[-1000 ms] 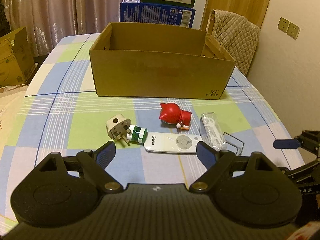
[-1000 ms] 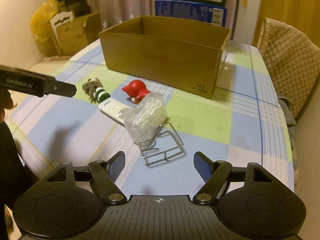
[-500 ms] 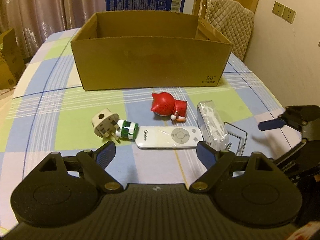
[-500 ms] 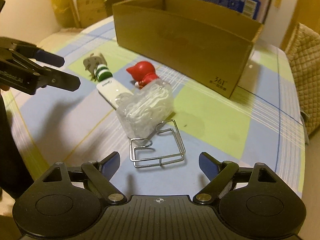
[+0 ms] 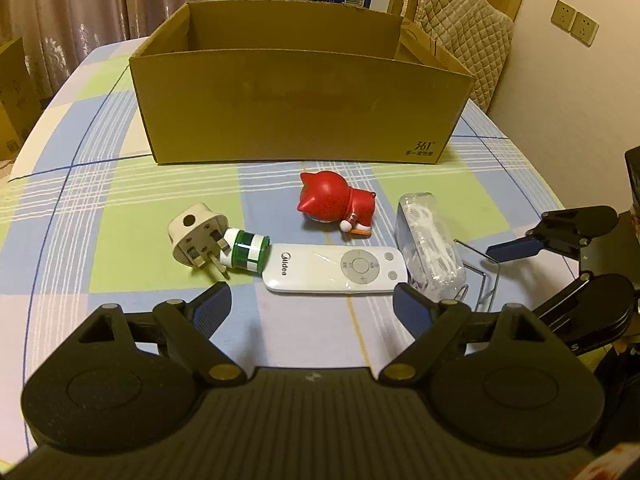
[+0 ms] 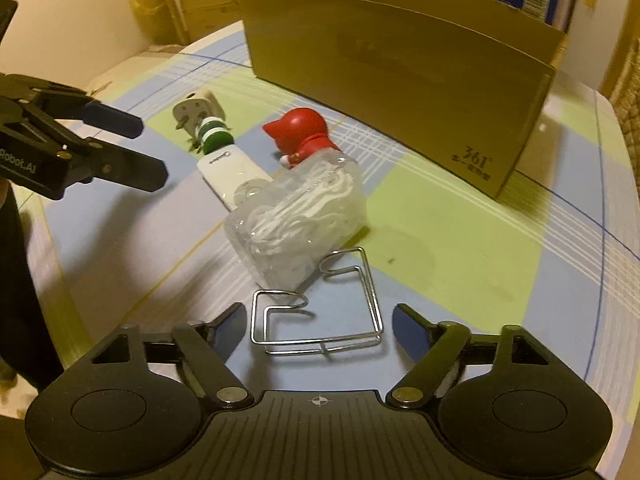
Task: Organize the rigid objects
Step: 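Close right gripper on the silver wire rack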
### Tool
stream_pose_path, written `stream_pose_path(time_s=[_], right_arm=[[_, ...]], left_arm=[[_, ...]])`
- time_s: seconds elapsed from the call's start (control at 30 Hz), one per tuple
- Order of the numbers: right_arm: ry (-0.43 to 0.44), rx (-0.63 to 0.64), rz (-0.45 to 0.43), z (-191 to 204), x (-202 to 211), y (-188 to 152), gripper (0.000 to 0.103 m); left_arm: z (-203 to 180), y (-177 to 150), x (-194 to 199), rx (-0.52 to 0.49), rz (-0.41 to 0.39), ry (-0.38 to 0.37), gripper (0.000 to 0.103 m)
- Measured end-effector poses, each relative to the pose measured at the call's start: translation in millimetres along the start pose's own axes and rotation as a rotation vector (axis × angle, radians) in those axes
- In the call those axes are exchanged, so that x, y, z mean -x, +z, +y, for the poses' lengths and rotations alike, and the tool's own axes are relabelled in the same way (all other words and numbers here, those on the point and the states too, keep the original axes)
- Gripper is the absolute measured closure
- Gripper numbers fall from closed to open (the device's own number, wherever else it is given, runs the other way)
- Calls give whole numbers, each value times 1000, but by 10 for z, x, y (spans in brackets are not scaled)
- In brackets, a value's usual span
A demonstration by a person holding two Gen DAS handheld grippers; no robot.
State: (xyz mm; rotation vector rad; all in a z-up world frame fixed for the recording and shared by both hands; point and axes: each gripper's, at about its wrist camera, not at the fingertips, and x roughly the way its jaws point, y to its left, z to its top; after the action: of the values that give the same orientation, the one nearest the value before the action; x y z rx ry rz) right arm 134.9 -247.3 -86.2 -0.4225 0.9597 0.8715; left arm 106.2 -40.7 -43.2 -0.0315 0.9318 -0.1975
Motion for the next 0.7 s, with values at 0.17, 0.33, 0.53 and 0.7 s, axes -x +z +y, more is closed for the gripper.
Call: stream_pose_path(time_s=[0.17,0.33,0.53,0.7], right_arm=[[-3,-18,6,-10,-24,24,38],[-36,-78,1,-21,65,-7,38],[-130,-255,-42,-240,221,-70,38],[-182,-392,-63,-483,304,-126,38]], left_arm=[[-19,-11,-43,-2,11,-13,18],[-56,-7,-62,-12,13,-26,18],[-196,18,-96,1,0,-88,18],[-366,61,-206,28,-15,-155,21]])
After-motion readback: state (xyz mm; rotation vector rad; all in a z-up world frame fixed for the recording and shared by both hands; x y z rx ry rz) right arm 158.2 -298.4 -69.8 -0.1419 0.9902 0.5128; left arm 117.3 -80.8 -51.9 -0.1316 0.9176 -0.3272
